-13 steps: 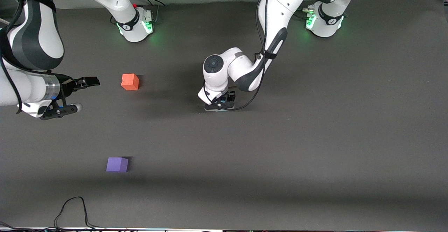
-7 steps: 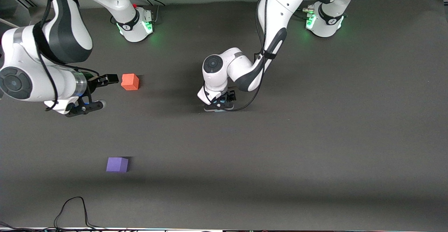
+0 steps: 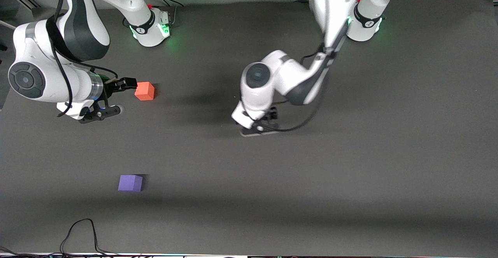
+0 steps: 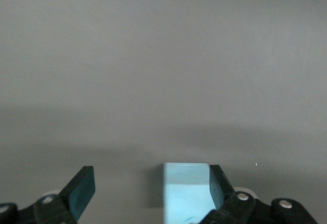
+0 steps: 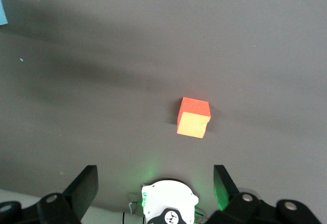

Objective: Place blue block between orange and purple blocks
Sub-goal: 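Set the blue block down, open the left gripper and withdraw, then lower the right gripper over the blue block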

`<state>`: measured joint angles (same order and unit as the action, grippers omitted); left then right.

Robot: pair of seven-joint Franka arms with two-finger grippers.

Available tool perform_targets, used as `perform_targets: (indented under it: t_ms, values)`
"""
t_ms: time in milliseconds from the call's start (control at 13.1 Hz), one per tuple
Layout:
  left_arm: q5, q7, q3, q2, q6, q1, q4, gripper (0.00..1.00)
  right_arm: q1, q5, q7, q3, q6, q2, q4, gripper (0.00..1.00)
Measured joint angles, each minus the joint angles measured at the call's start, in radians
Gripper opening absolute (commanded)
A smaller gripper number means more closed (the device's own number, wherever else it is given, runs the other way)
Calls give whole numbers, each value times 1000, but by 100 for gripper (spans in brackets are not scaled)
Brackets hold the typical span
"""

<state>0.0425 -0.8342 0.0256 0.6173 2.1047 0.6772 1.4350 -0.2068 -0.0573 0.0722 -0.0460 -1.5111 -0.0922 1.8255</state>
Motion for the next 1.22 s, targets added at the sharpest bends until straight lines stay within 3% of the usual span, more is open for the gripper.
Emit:
perform_targets:
  t_ms: [383,689,918,1071,1224]
  values:
    - [62,338,3,-216,-153,-301,147,100,-92,-84,-181,2,-42,2,4,100]
    - [65,666,0,-354,-338,-522,208,100,-381,-107,-567,8,-154,7,-28,100]
    - [62,818,-1,-431,-416,-620,211,100,-621,-124,-883,15,-241,-46,-127,100]
    - [54,890,-2,-490,-451,-673,212,100,-676,-136,-941,15,-241,-104,-225,100]
    - [46,917,-2,-547,-466,-701,217,100,-671,-152,-931,8,-239,-137,-256,100]
